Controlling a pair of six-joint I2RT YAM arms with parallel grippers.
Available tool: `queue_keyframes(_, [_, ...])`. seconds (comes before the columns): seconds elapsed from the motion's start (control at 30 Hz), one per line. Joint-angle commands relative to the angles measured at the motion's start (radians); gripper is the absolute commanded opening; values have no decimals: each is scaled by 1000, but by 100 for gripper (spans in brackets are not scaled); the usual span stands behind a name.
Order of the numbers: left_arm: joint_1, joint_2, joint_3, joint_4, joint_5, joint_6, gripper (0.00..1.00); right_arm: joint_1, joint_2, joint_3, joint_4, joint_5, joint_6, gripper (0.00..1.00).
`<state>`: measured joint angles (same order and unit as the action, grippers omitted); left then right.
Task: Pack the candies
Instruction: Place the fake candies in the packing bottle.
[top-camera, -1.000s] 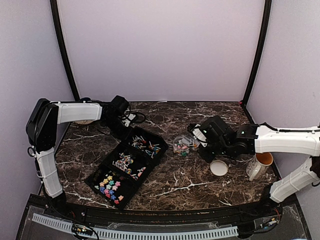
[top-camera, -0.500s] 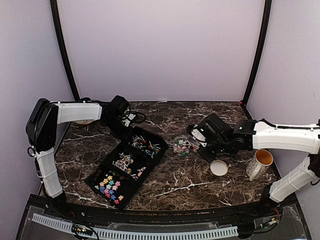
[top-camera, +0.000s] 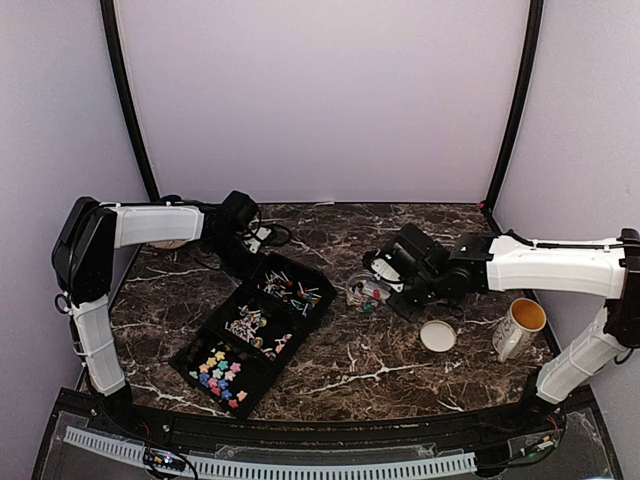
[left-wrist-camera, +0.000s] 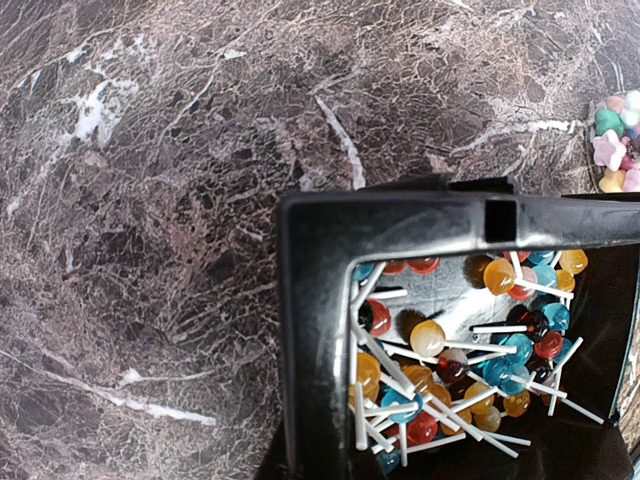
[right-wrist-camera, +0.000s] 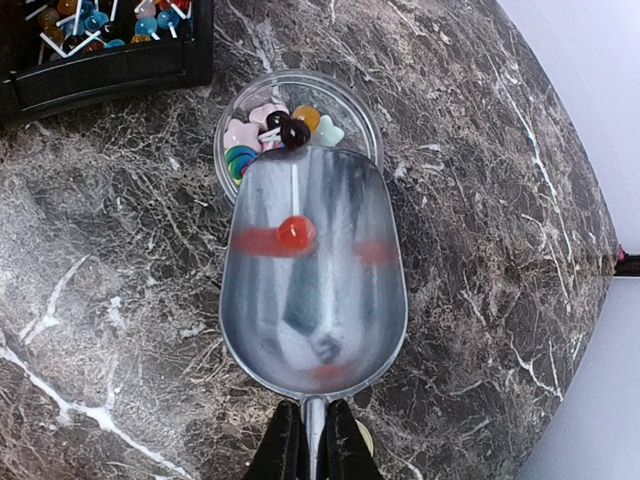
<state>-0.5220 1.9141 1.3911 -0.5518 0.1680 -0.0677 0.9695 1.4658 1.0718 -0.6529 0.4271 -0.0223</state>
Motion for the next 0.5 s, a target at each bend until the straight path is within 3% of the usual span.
queue_keyframes(0.0, [-1,-84,2,30,36,-15,0,-8,16,42,-18,16,-23,0])
queue_keyframes(0.47, [-1,-82,1,30,34,-17,0,-8,59,118,-69,6,-48,0])
